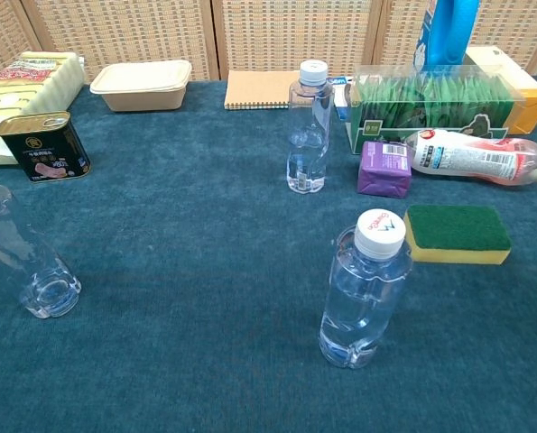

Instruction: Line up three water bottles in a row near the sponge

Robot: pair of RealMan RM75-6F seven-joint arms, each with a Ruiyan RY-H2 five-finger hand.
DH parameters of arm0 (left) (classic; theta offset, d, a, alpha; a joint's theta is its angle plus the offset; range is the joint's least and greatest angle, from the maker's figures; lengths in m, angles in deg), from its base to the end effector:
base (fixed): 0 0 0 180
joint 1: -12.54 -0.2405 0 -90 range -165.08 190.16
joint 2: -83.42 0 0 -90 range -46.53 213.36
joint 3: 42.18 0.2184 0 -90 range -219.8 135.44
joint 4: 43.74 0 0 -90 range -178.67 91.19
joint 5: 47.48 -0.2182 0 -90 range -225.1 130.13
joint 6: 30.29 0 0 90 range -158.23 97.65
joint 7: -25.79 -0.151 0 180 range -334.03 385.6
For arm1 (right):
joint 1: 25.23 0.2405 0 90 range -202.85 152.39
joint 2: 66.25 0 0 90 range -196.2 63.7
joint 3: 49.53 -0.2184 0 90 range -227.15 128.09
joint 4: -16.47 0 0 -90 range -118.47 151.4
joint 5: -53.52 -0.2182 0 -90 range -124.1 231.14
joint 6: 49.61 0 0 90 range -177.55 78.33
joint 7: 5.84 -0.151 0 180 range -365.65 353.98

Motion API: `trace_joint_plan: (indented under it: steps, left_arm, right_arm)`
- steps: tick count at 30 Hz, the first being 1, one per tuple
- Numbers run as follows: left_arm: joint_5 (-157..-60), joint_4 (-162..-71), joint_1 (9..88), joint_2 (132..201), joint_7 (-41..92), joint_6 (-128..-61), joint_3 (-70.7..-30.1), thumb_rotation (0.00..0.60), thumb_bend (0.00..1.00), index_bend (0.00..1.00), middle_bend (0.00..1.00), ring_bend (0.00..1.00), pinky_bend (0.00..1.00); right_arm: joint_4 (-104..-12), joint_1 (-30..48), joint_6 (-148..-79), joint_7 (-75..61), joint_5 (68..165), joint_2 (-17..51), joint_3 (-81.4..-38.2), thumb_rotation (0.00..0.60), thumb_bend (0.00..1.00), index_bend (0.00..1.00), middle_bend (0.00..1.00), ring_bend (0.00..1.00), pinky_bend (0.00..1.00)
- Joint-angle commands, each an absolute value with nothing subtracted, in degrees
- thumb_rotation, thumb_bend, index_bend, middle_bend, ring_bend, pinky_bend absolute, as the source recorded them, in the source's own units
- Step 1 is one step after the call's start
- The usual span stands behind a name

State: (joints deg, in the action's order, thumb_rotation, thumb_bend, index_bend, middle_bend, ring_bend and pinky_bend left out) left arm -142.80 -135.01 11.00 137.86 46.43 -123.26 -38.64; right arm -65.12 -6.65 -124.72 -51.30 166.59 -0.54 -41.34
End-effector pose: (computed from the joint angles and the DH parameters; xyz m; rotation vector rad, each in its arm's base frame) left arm -0.2934 0.1291 0.1786 -1.3860 -1.0500 -1.0449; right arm -0.2507 -0.1850 0.0682 1.9239 -1.5132 1.2290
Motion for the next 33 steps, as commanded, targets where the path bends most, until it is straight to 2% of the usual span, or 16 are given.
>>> trace_joint_plan:
  steps: [1,8,16,19,25,29,33]
  left_arm:
    - [-142.8,-135.2,11.0,137.9,46.2,-123.2,-38.6,0.6,0.11,0.0,0.0,0.0,0.04]
    - [-142.5,-135.2,11.1,137.9,46.1,-123.0,-38.7,0.6,0.11,0.0,0.0,0.0,0.04]
    - [-142.3,-135.1,11.4,137.9,45.9,-122.4,-38.7,0.6,0.11,0.0,0.0,0.0,0.04]
    - [-142.2,-135.1,11.4,137.9,46.1,-122.4,-38.7,0.6,0.11,0.0,0.0,0.0,0.04]
    - [-141.5,-134.8,11.3,137.7,47.3,-122.3,-38.9,0.6,0.11,0.0,0.0,0.0,0.04]
    - [-141.5,-134.6,11.3,137.6,47.9,-122.3,-38.9,0.6,0.11,0.0,0.0,0.0,0.04]
    - [-141.5,-134.3,11.1,137.5,48.7,-122.7,-38.8,0.6,0.11,0.0,0.0,0.0,0.04]
  right_arm:
    - [-65.8,-4.8,-123.1,-50.3,166.9,1.2,-41.0,0.6,0.0,0.03,0.0,0.0,0.07]
    - [-68.2,-1.5,-120.4,-49.3,166.0,4.3,-41.0,0.6,0.0,0.03,0.01,0.0,0.08]
    - [-69.0,1.9,-118.1,-50.8,162.7,10.3,-42.8,0.6,0.0,0.06,0.06,0.02,0.12]
    - [-68.5,2.7,-117.2,-50.0,161.0,13.1,-43.8,0.6,0.0,0.09,0.11,0.08,0.16]
    - [-68.8,3.4,-116.5,-49.4,158.4,17.1,-44.2,0.6,0.01,0.15,0.23,0.21,0.33]
    - [-68.7,3.6,-115.9,-47.7,157.1,19.4,-44.3,0.6,0.06,0.25,0.31,0.28,0.37]
    - [-68.6,3.7,-115.9,-46.4,156.2,20.8,-44.2,0.6,0.11,0.39,0.46,0.41,0.49]
